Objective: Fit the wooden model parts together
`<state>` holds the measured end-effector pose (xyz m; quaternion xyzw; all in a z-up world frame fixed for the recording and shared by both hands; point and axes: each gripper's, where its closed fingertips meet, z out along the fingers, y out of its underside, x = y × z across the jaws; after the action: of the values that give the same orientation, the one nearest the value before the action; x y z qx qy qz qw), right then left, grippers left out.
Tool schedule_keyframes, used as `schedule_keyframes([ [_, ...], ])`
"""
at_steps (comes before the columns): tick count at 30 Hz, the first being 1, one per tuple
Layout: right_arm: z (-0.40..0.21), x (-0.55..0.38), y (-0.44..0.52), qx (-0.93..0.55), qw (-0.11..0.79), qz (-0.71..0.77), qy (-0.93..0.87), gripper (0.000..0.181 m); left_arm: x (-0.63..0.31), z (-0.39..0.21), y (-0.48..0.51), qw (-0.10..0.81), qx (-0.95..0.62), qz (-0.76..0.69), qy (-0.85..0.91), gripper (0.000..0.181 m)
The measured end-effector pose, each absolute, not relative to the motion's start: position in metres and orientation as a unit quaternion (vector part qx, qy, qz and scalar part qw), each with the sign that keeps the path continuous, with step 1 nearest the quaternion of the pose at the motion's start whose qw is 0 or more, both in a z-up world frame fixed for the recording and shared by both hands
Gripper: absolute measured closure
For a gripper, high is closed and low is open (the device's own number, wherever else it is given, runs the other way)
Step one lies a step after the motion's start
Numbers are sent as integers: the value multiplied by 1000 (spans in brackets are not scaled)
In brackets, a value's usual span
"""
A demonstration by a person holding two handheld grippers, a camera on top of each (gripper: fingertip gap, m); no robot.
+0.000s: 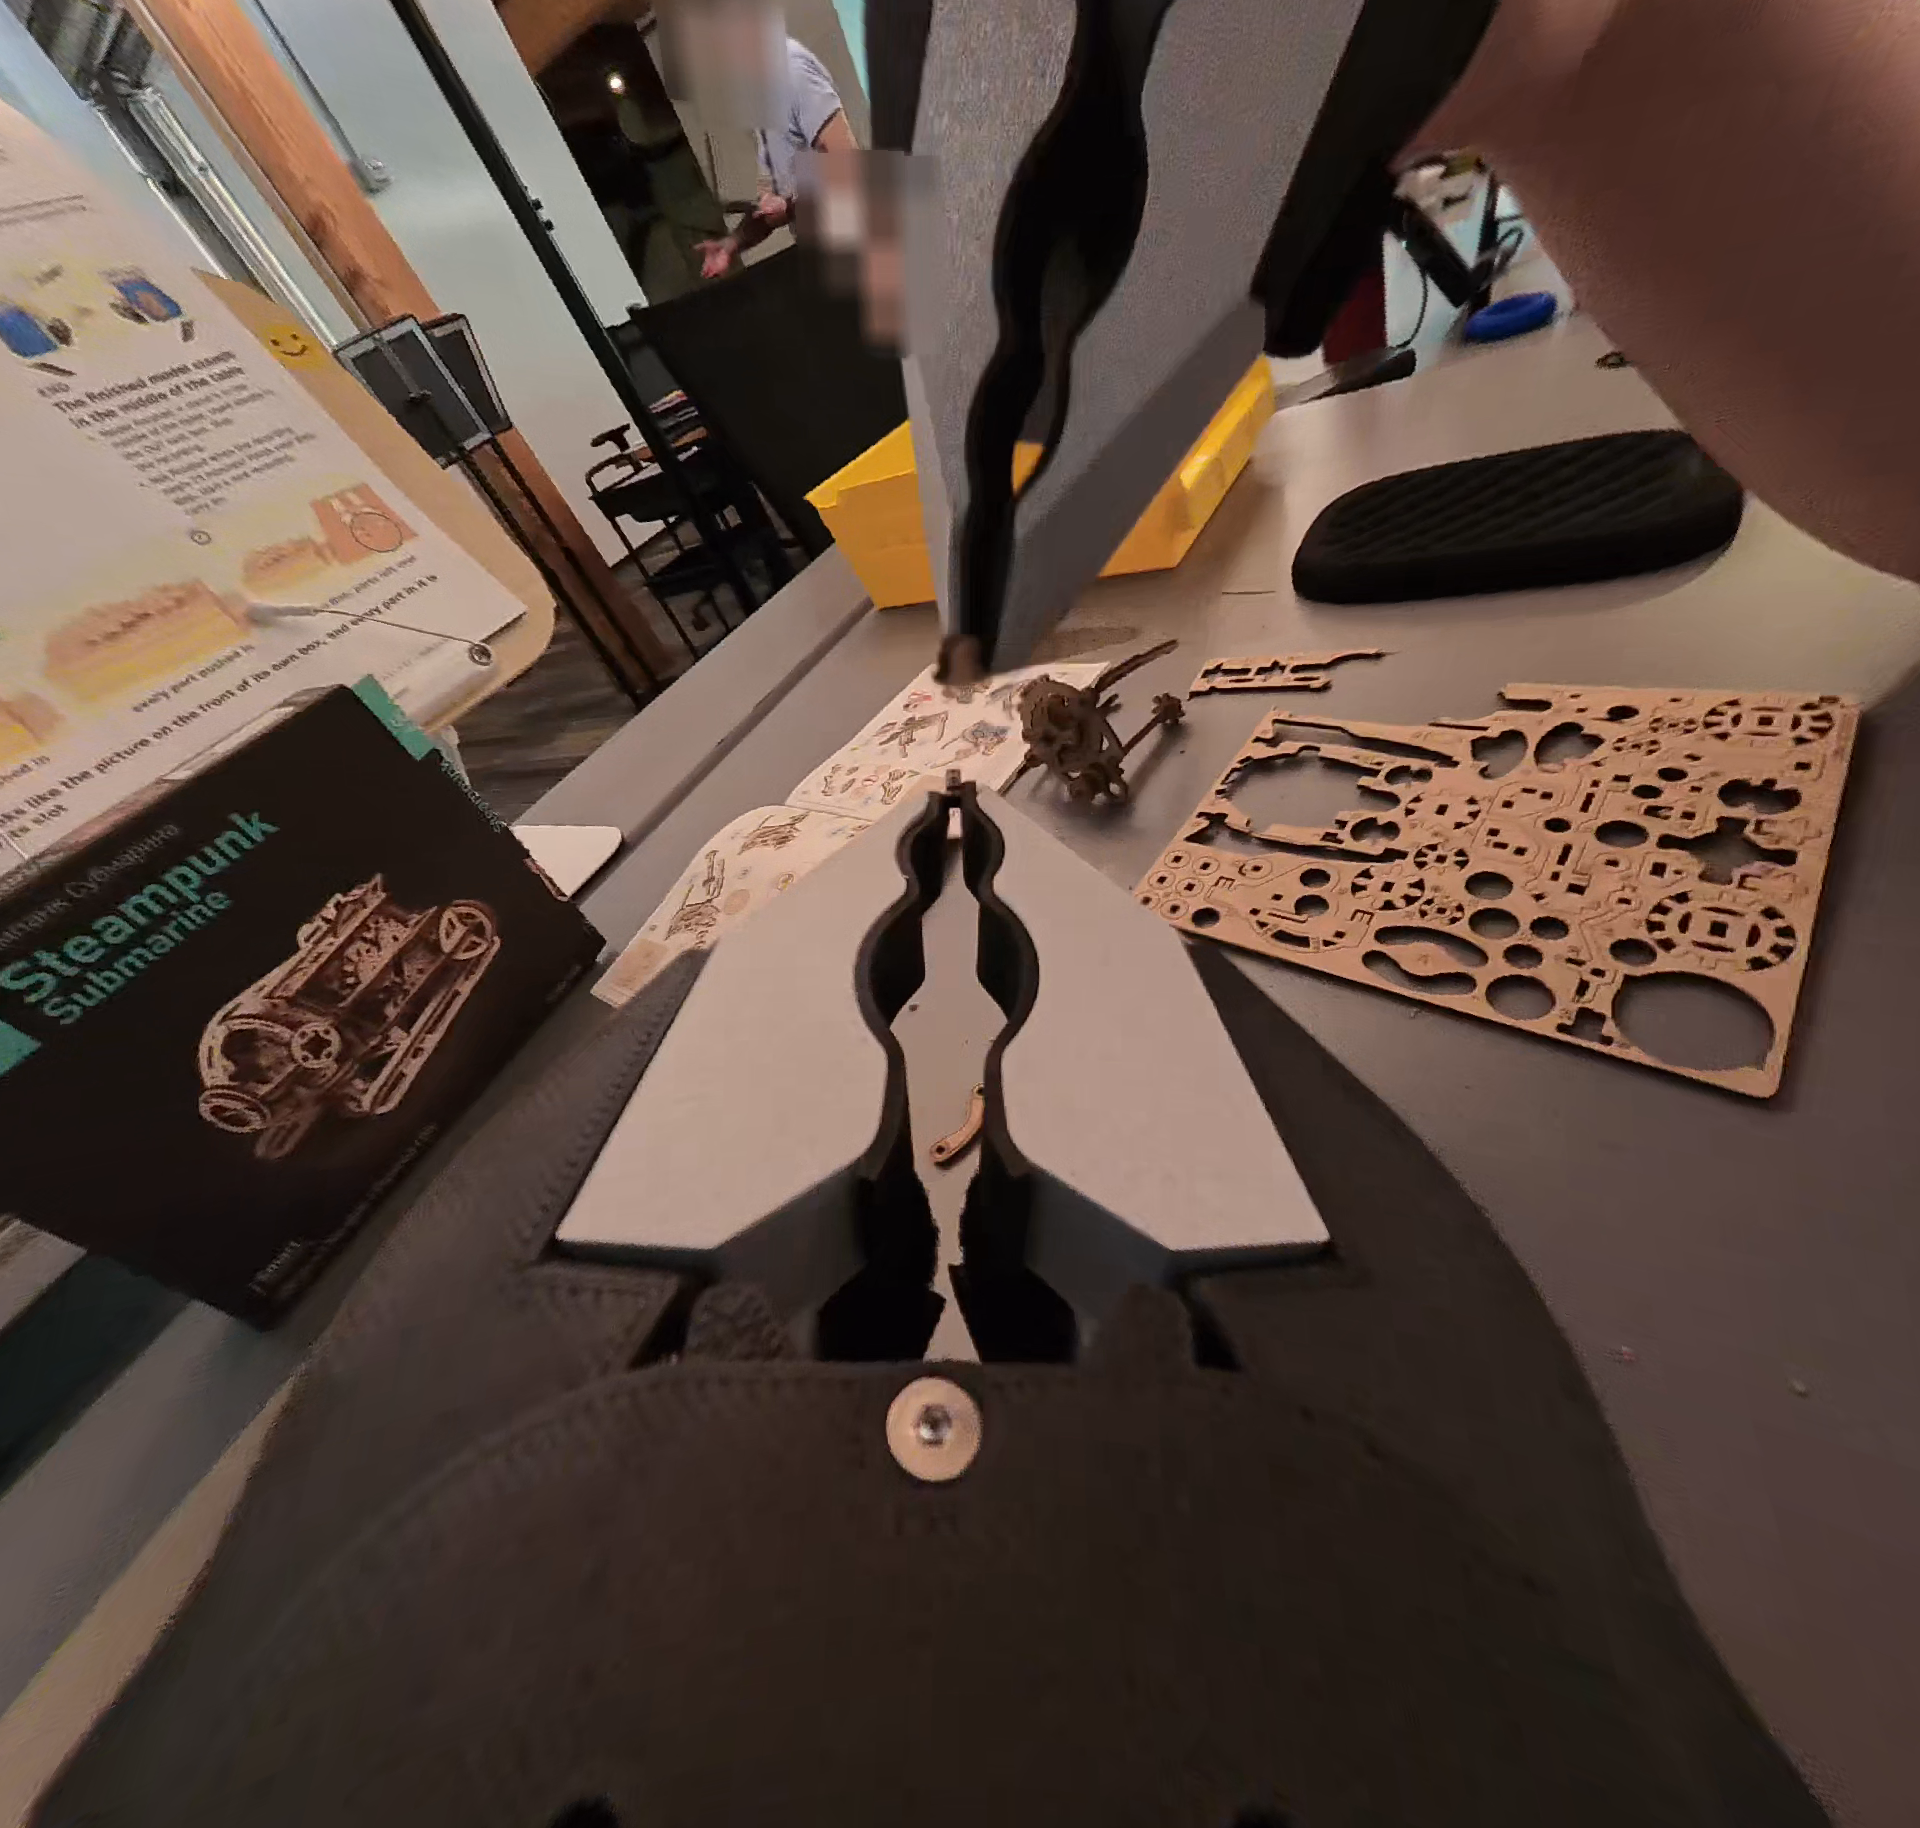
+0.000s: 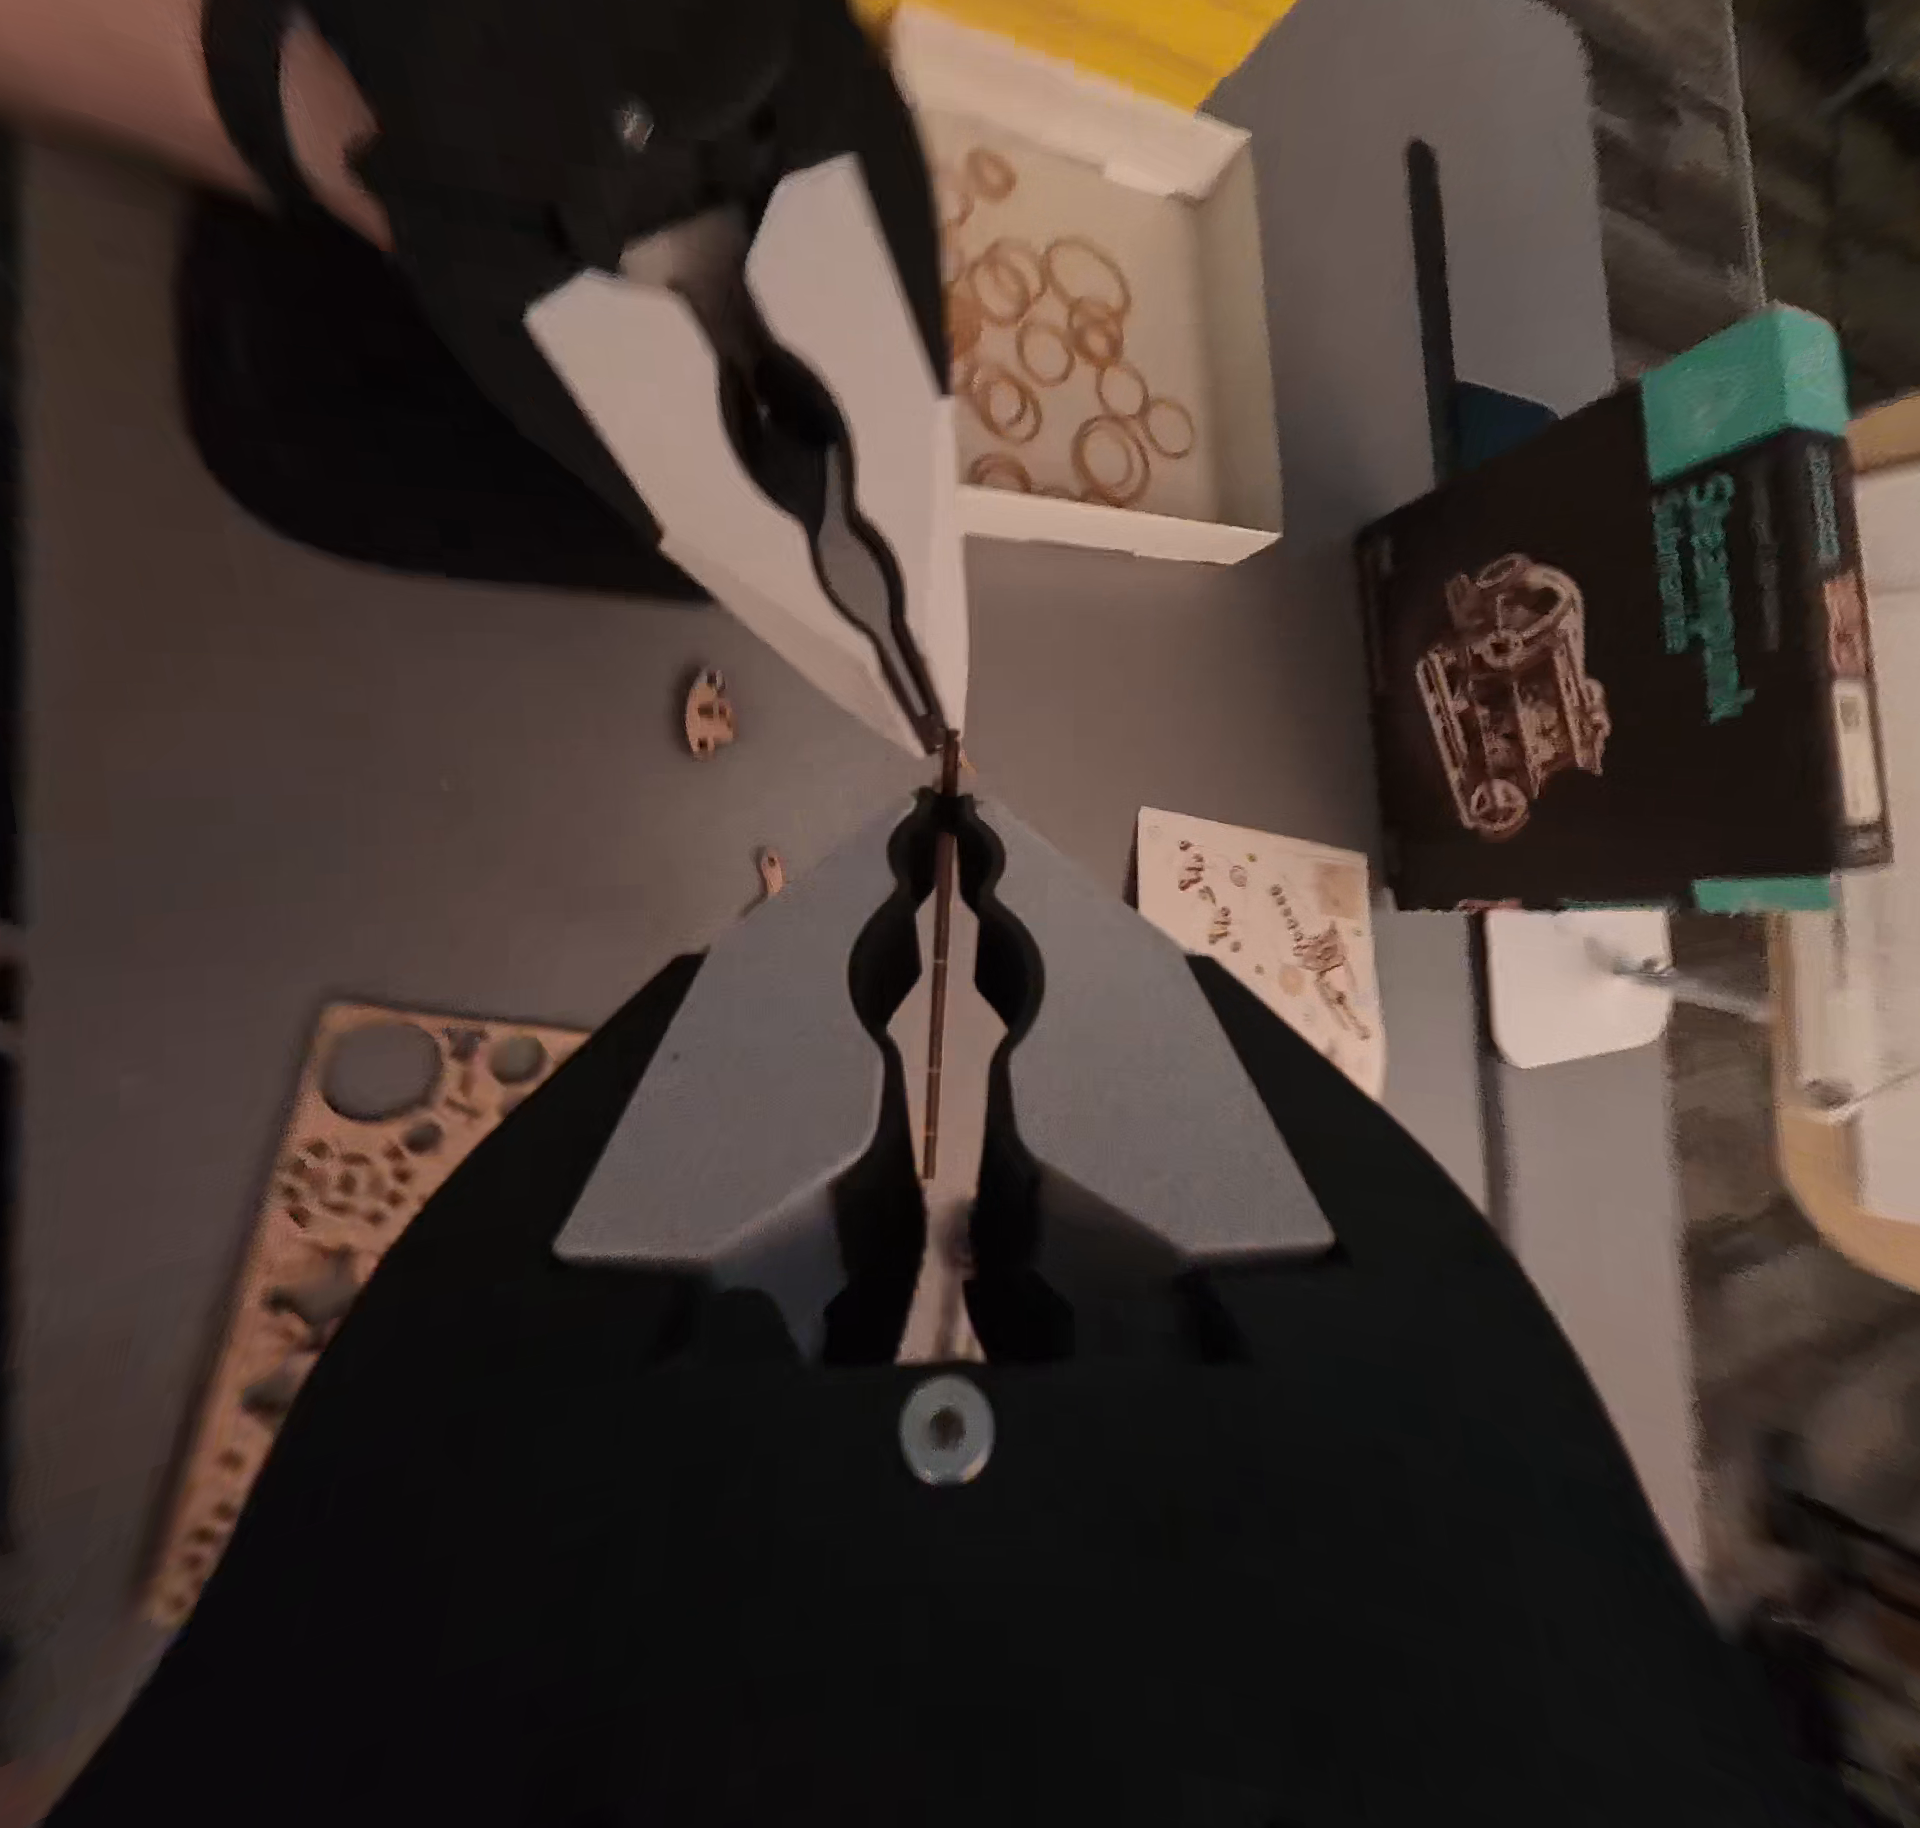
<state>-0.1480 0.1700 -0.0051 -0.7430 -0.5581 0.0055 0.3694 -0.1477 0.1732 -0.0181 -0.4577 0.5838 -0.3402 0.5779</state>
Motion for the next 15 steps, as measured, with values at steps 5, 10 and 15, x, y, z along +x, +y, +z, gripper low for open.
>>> schedule_keyframes([
  [5,-14,-150,169,-696,376,-1,-612,181,-143,-32,173,551,-470,-343,599,181],
  [10,-29,-146,165,-642,356,-24,-679,181,-141,-37,164,490,-476,-412,603,181],
  [15,-44,-151,145,-577,341,17,-742,180,-147,-44,141,361,-468,-511,624,181],
])
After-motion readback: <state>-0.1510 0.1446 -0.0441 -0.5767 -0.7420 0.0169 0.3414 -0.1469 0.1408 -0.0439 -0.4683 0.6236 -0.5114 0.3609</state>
